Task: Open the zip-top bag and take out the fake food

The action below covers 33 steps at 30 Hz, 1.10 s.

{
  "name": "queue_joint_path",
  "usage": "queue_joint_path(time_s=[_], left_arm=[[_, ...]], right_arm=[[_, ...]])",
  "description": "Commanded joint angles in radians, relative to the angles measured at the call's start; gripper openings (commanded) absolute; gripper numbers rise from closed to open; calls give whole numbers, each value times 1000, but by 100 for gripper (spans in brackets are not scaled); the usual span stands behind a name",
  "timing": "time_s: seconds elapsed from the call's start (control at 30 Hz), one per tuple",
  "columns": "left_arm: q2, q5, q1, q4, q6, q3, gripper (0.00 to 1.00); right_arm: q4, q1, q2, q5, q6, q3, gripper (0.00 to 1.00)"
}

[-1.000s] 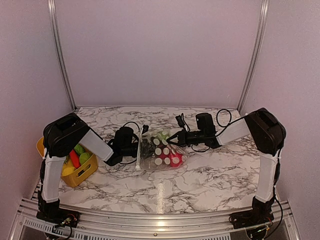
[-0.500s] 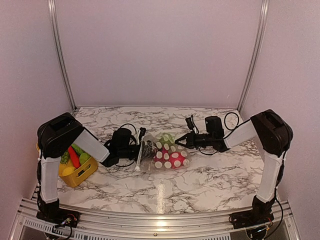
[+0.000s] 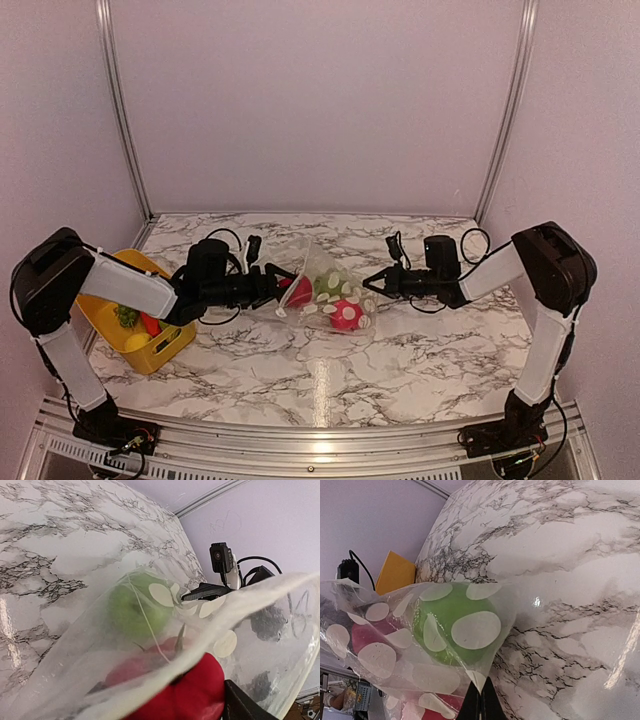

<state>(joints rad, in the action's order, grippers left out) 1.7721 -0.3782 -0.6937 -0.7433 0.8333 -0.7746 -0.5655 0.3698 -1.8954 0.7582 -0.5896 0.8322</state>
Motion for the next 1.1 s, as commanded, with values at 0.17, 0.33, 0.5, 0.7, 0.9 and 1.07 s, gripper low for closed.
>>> queue_joint_path(time_s=[0.17,0.33,0.5,0.7,0.9,1.07], left_arm=[[-343,131,67,359,-113,63,68],[-399,95,86,405,-121,70,68],[-522,195,114,515,-122,98,68],[-767,414,269,849,-92,92,69],[-908,486,470,1062,-91,103,70],[-911,477,652,1123,-102,130,69]], right_arm=[[-33,-21,13,-14,-1,1,0],[-39,-23,1,-10,-3,4,0],[-35,-26,13,-10,1,1,0],[-32,-35,19,4,5,6,0],[-28,-35,11,19,9,23,0],[-22,-36,9,29,13,31,0]])
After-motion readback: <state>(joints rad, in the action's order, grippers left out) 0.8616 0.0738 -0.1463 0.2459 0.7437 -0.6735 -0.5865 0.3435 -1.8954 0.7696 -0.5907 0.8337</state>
